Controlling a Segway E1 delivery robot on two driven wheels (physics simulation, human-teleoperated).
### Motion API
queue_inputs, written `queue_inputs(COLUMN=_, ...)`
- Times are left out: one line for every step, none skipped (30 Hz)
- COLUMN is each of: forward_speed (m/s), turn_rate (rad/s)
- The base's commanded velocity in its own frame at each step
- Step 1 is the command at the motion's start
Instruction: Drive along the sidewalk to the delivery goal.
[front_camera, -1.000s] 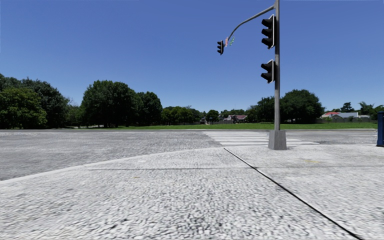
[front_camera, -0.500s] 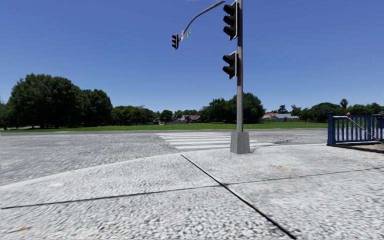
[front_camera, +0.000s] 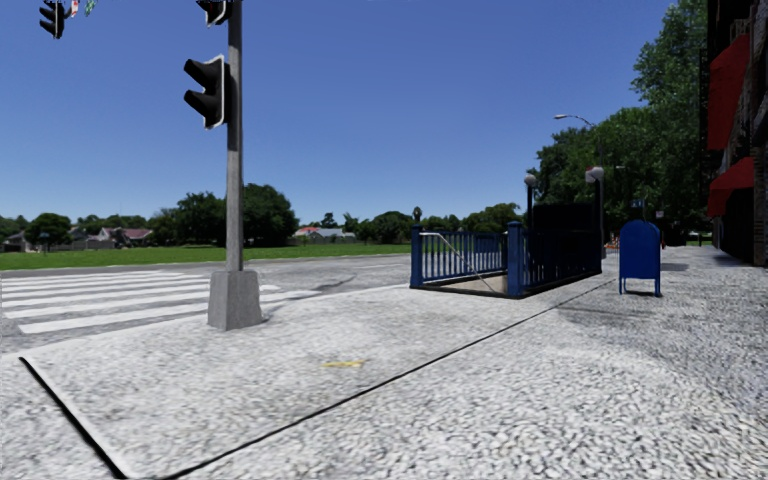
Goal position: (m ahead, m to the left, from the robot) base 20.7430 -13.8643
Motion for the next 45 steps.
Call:
queue_inputs(forward_speed=2.00, turn_rate=-1.20)
queue_inputs(forward_speed=2.00, turn_rate=-1.20)
queue_inputs(forward_speed=2.00, turn_rate=-1.20)
queue_inputs(forward_speed=2.00, turn_rate=-1.20)
queue_inputs(forward_speed=2.00, turn_rate=-1.20)
queue_inputs(forward_speed=2.00, turn_rate=-1.20)
queue_inputs(forward_speed=2.00, turn_rate=-1.20)
queue_inputs(forward_speed=2.00, turn_rate=-1.20)
queue_inputs(forward_speed=2.00, turn_rate=-1.20)
queue_inputs(forward_speed=2.00, turn_rate=-1.20)
queue_inputs(forward_speed=2.00, turn_rate=-1.20)
queue_inputs(forward_speed=2.00, turn_rate=-1.20)
queue_inputs(forward_speed=2.00, turn_rate=-1.20)
queue_inputs(forward_speed=2.00, turn_rate=-1.20)
queue_inputs(forward_speed=2.00, turn_rate=-1.20)
queue_inputs(forward_speed=2.00, turn_rate=-1.20)
queue_inputs(forward_speed=2.00, turn_rate=-0.76)
queue_inputs(forward_speed=2.00, turn_rate=-0.69)
queue_inputs(forward_speed=2.00, turn_rate=-0.54)
queue_inputs(forward_speed=2.00, turn_rate=-0.54)
queue_inputs(forward_speed=2.00, turn_rate=-0.38)
queue_inputs(forward_speed=2.00, turn_rate=-0.27)
queue_inputs(forward_speed=2.00, turn_rate=-0.13)
queue_inputs(forward_speed=2.00, turn_rate=-0.01)
queue_inputs(forward_speed=2.00, turn_rate=0.00)
queue_inputs(forward_speed=2.00, turn_rate=0.00)
queue_inputs(forward_speed=2.00, turn_rate=0.00)
queue_inputs(forward_speed=2.00, turn_rate=0.00)
queue_inputs(forward_speed=2.00, turn_rate=0.00)
queue_inputs(forward_speed=2.00, turn_rate=0.00)
queue_inputs(forward_speed=2.00, turn_rate=0.00)
queue_inputs(forward_speed=2.00, turn_rate=0.00)
queue_inputs(forward_speed=2.00, turn_rate=0.00)
queue_inputs(forward_speed=2.00, turn_rate=0.00)
queue_inputs(forward_speed=2.00, turn_rate=0.00)
queue_inputs(forward_speed=2.00, turn_rate=0.00)
queue_inputs(forward_speed=2.00, turn_rate=0.00)
queue_inputs(forward_speed=2.00, turn_rate=0.00)
queue_inputs(forward_speed=2.00, turn_rate=0.00)
queue_inputs(forward_speed=2.00, turn_rate=0.00)
queue_inputs(forward_speed=2.00, turn_rate=0.00)
queue_inputs(forward_speed=2.00, turn_rate=0.00)
queue_inputs(forward_speed=2.00, turn_rate=0.00)
queue_inputs(forward_speed=2.00, turn_rate=0.00)
queue_inputs(forward_speed=2.00, turn_rate=0.00)
